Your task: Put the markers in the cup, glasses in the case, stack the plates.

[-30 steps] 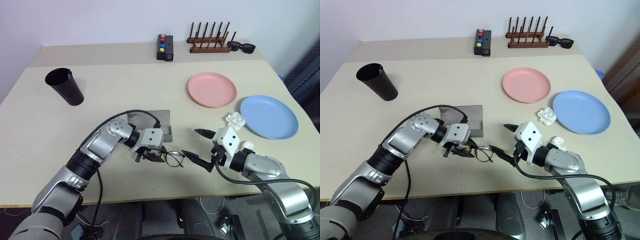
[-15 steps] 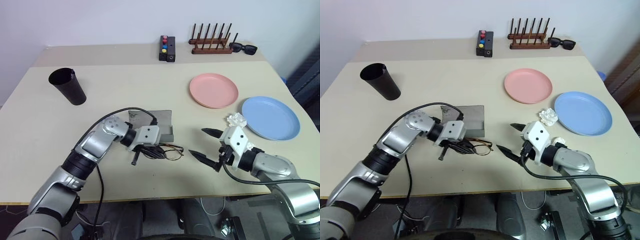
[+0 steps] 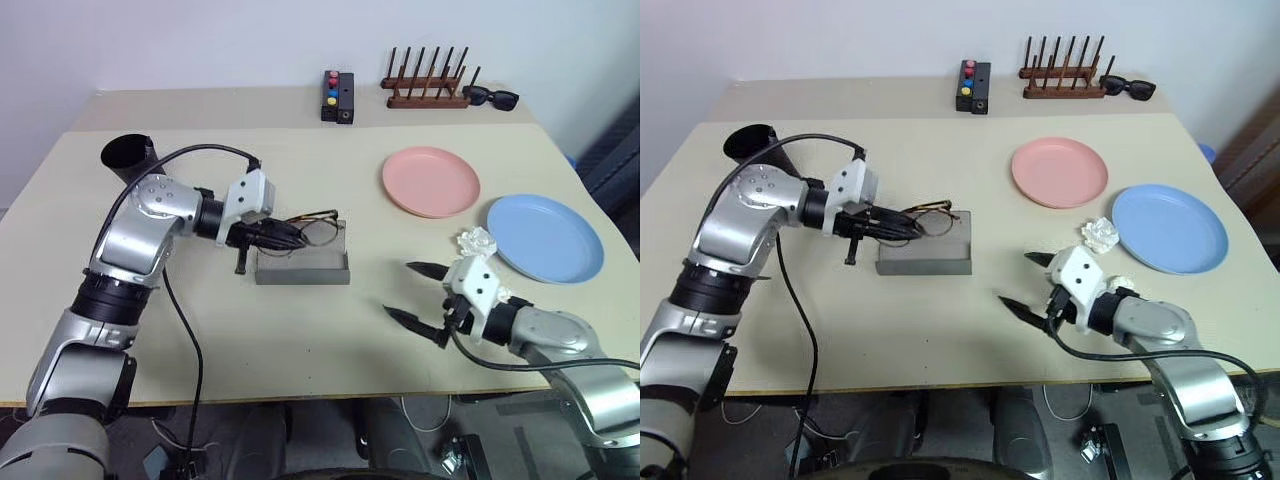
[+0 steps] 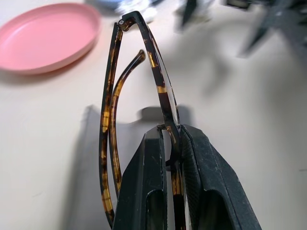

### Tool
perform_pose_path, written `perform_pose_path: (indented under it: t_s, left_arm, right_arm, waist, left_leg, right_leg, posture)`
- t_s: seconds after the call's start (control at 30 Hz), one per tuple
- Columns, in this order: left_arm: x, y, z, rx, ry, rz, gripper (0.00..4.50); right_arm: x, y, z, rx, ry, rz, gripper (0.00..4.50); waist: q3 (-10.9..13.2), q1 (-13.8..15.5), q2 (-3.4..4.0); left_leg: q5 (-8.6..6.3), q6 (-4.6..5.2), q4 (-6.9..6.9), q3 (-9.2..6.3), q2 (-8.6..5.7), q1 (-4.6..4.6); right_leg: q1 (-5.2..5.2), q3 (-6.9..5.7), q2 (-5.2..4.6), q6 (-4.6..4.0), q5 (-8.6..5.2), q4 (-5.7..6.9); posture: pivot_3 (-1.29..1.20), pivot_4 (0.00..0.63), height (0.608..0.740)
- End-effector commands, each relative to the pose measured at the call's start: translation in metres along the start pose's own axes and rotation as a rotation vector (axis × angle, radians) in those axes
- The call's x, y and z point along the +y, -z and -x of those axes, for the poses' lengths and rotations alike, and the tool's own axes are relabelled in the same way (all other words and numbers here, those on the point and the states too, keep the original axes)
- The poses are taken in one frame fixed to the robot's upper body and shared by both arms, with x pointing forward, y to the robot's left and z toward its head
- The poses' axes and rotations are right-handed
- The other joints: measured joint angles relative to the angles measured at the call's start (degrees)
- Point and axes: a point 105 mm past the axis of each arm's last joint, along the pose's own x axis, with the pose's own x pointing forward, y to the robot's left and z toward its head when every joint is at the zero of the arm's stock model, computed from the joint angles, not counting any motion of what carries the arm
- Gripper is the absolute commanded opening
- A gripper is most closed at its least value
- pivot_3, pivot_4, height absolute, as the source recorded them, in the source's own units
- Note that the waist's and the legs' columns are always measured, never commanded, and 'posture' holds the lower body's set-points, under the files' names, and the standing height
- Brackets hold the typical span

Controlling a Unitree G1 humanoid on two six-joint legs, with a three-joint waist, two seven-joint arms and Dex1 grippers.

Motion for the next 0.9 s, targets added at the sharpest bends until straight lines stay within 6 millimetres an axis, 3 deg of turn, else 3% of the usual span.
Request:
perform_pose_path:
  t_s: [0.03, 0.33, 0.5, 0.6, 0.73, 0.9]
  left_arm:
    - [0.007, 0.008, -0.007, 0.049, 0.014, -0.032, 0.31]
    - [0.001, 0.035, -0.018, 0.126, 0.141, 0.013, 0.31]
    - [-0.001, 0.039, -0.026, 0.122, 0.178, 0.040, 0.31]
    - [0.002, 0.040, -0.028, 0.120, 0.165, 0.049, 1.31]
    - [0.014, 0.034, -0.026, 0.093, 0.096, 0.013, 3.23]
    - [0.037, 0.006, -0.014, -0.056, -0.026, 0.044, 3.23]
  right_arm:
    - [0.007, -0.015, -0.012, -0.071, -0.010, 0.037, 4.50]
    - [0.006, -0.019, -0.015, -0.110, 0.028, 0.035, 4.50]
    - [0.007, -0.019, -0.017, -0.119, 0.040, 0.024, 4.50]
    - [0.008, -0.019, -0.018, -0.122, 0.039, 0.022, 4.50]
    - [0.009, -0.020, -0.020, -0.130, 0.037, 0.016, 4.50]
    - [0.011, -0.021, -0.023, -0.136, 0.031, 0.007, 4.50]
  waist:
    - [0.00, 0.07, 0.00]
    - [0.01, 0.16, -0.02]
    - [0.01, 0.08, -0.02]
    - [0.01, 0.05, -0.02]
    - [0.02, 0.11, -0.02]
    - [0.02, 0.06, -0.03]
  left_leg:
    - [0.00, 0.00, 0.00, 0.00, 0.00, 0.00]
    - [-0.01, 0.01, 0.02, 0.00, -0.01, -0.05]
    - [-0.01, 0.02, 0.02, 0.00, -0.01, -0.05]
    - [-0.01, 0.02, 0.02, 0.00, -0.01, -0.05]
    - [-0.01, 0.02, 0.02, -0.01, -0.01, -0.05]
    - [-0.01, 0.02, 0.02, -0.01, -0.01, -0.05]
  right_leg:
    - [0.00, 0.00, 0.00, 0.00, 0.00, 0.00]
    - [-0.02, 0.00, -0.01, -0.07, 0.05, -0.03]
    - [-0.02, 0.00, -0.01, -0.07, 0.05, -0.03]
    - [-0.02, 0.00, 0.00, -0.06, 0.05, -0.02]
    - [-0.02, 0.00, -0.01, -0.05, 0.05, -0.02]
    - [-0.02, -0.01, 0.00, -0.03, 0.06, -0.01]
  posture:
    - [0.00, 0.150, 0.740]
    - [0.00, 0.150, 0.740]
    - [0.00, 0.150, 0.740]
    - [0.00, 0.150, 0.740]
    - [0.00, 0.150, 0.740]
    - [0.00, 0.150, 0.740]
